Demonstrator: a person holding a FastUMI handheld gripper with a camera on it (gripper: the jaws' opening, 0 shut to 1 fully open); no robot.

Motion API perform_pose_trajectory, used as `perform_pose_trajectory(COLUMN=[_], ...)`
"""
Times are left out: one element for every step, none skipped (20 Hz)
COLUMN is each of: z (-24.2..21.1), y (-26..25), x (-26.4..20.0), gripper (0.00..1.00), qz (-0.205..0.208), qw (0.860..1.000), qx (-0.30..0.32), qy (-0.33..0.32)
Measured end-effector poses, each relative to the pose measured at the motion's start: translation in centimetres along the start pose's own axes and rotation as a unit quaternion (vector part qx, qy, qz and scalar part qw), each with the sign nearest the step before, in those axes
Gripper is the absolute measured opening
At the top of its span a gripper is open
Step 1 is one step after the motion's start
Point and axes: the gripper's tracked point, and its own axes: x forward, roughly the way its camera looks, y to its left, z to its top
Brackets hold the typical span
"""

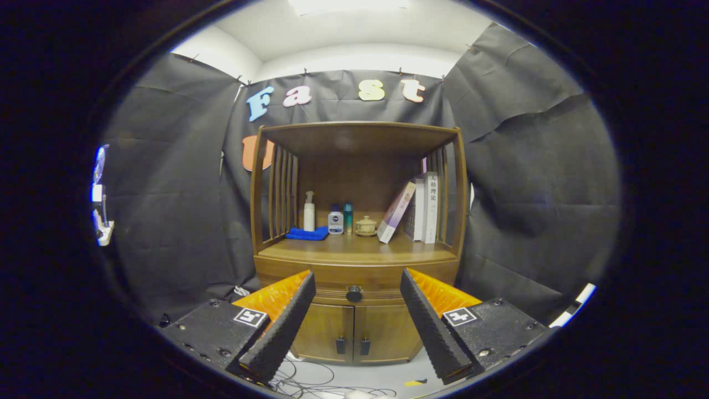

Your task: Pull open the drawer, take out the items inside it, and place them on the countertop above the cabinet.

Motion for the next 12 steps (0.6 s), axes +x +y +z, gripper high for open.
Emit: perform_pose_trajectory(z=[-0.1, -0.2, -0.8, -1.5, -2.2, -2.9, -3.8, -4.6, -5.4, -6.2, -7.3, -8.1], y=[0.0, 0.1, 0.0, 0.0, 0.4, 0.7, 0.8, 0.7, 0.8, 0.9, 0.7, 0.5], x=[0.0, 0.2, 0.5, 1.2, 2.7, 4.1, 5.4, 6.7, 7.9, 9.1, 10.5, 11.8], gripper=[1.0, 1.0, 1.0, 1.0, 1.0, 1.0, 1.0, 1.0, 1.0, 1.0, 1.0, 1.0], qz=[0.004, 0.009, 0.008, 0.008, 0.007, 0.007, 0.005, 0.004, 0.006, 0.006, 0.003, 0.002], qw=[1.0, 1.0, 1.0, 1.0, 1.0, 1.0, 1.0, 1.0, 1.0, 1.0, 1.0, 1.0], qx=[-0.002, -0.003, -0.005, -0.008, -0.01, -0.01, -0.009, -0.008, -0.005, -0.005, -0.005, -0.005], qy=[-0.002, -0.005, -0.005, -0.003, -0.001, 0.0, 0.004, 0.006, 0.01, 0.013, 0.017, 0.021])
